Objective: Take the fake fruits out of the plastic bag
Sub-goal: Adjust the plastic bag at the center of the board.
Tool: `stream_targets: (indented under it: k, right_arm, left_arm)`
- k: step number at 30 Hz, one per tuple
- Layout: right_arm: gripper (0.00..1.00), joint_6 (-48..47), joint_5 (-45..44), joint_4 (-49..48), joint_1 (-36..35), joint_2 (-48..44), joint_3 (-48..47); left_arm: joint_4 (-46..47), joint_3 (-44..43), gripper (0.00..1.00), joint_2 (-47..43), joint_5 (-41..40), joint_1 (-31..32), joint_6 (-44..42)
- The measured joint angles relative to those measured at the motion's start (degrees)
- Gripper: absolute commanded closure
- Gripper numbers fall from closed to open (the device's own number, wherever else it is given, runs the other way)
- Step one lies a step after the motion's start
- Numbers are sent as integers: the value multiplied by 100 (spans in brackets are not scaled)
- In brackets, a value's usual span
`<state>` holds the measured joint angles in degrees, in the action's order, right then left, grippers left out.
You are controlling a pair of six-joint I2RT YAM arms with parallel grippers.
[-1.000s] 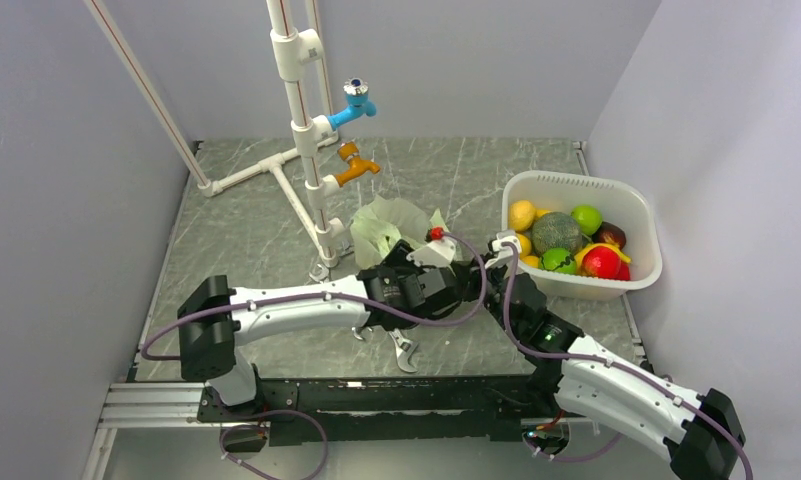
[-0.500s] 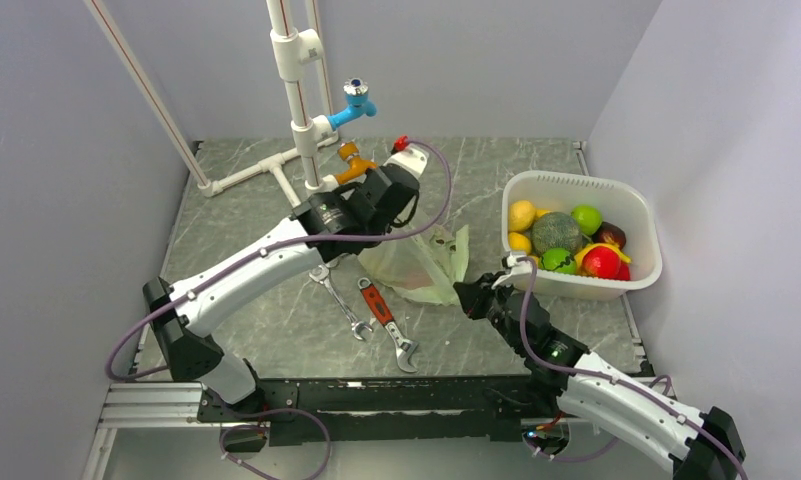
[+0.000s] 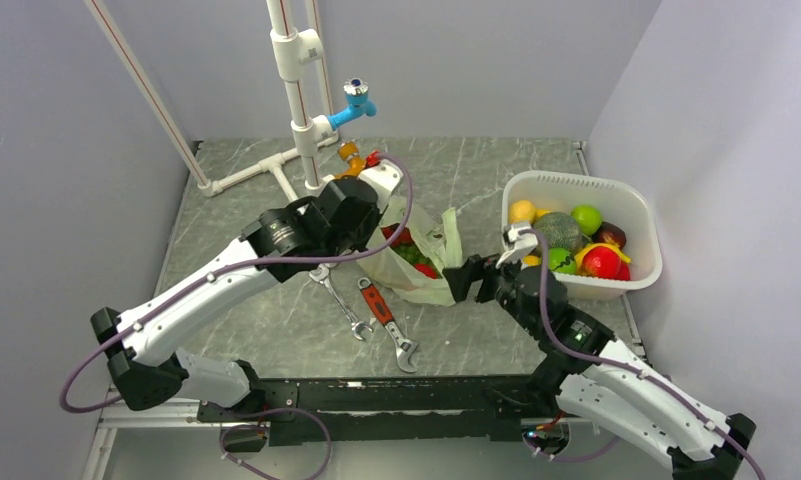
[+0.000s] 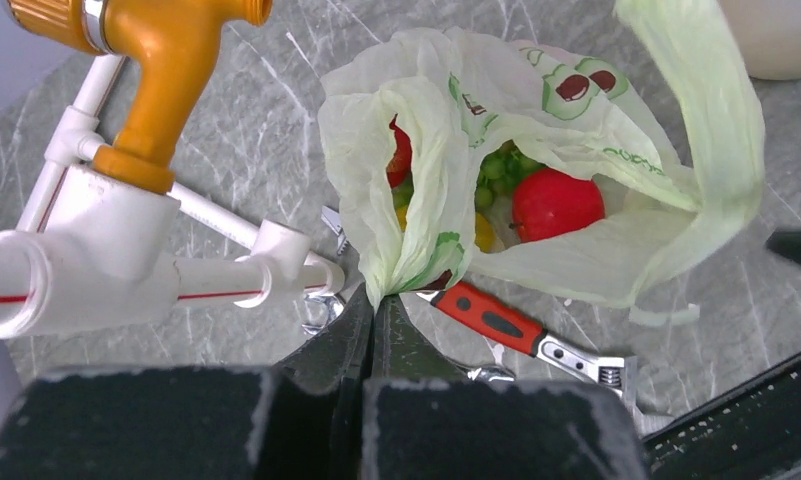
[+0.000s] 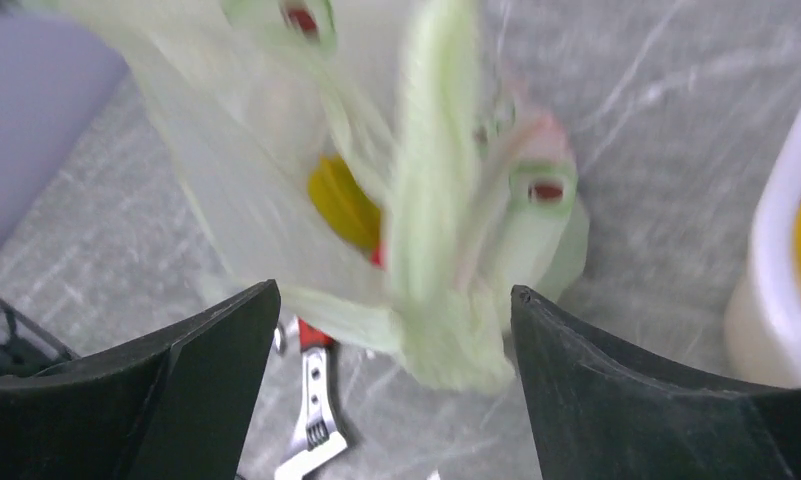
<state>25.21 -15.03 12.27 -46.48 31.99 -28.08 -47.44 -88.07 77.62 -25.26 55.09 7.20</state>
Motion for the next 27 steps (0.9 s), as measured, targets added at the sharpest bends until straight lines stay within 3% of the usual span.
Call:
stream_targets:
  k: [6, 8, 13, 14, 20, 27]
  right_arm:
    - [13, -476, 22, 4, 2, 905, -1746]
    - [26, -557, 227, -284, 2, 1185, -1921]
    - [76, -708, 951, -962, 7, 2144, -1932]
    - [80, -726, 1027, -1051, 7, 2402, -1932]
    - [87, -861, 898, -1576, 7, 3342, -1429]
    - [80, -892, 1217, -1956, -13, 3816, -999]
  left_arm:
    - [42, 157, 100, -227, 142, -4, 127]
    - [68, 175, 100, -227, 142, -4, 155]
    - [195, 247, 100, -282, 144, -4, 256]
    - [216, 258, 100, -295, 144, -4, 278]
    - [258, 330, 100, -356, 153, -4, 319]
    - [267, 352, 100, -356, 151, -4, 365]
